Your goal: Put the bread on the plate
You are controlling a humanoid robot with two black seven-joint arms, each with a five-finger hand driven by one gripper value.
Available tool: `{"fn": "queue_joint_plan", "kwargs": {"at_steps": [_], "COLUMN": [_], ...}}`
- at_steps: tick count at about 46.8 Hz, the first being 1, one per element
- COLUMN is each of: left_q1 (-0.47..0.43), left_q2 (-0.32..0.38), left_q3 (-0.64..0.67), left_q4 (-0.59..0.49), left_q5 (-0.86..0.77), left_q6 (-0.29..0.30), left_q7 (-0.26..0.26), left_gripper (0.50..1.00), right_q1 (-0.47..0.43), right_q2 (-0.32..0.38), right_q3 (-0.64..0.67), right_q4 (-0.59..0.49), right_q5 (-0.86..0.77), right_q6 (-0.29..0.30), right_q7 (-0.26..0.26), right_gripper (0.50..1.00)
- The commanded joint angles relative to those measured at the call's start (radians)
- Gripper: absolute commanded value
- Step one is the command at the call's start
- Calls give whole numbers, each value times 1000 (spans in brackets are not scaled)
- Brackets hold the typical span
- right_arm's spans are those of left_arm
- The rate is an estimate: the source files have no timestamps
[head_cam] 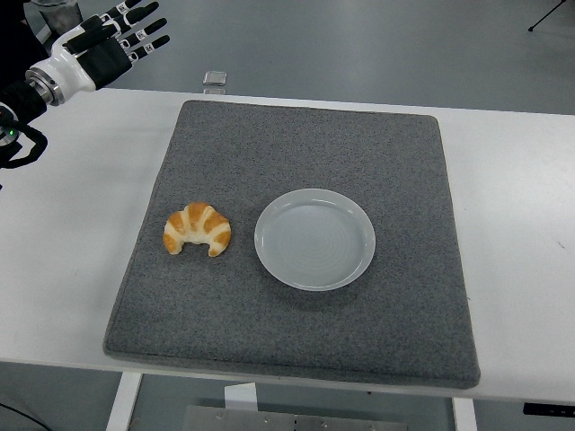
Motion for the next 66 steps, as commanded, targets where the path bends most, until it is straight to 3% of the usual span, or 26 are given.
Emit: {"fn": "queue_joint_plan", "kwargs": {"at_steps": [1,36,40,49,66], "left_q1": [0,0,-2,2,12], "left_q2": [1,14,21,34,149], "left_q3": [-1,-33,-37,-85,-113], "left_q4": [-4,-7,-10,-13,-214], "left_q5": [1,11,76,282,442], "left_q6": [-10,-27,-29,-29,-35], "left_q7": [0,-3,-15,-116,-120], "left_gripper": [1000,1000,1000,1000,1000], "right_q1": [0,0,2,0,0], "right_q2": [0,0,0,0,0], "right_q3": [0,0,0,0,0], "right_q4": [0,0,0,0,0], "right_q5": [0,0,0,0,0], "right_q6": [0,0,0,0,0], "right_q7": [0,0,0,0,0], "right_gripper": [952,952,952,952,952]}}
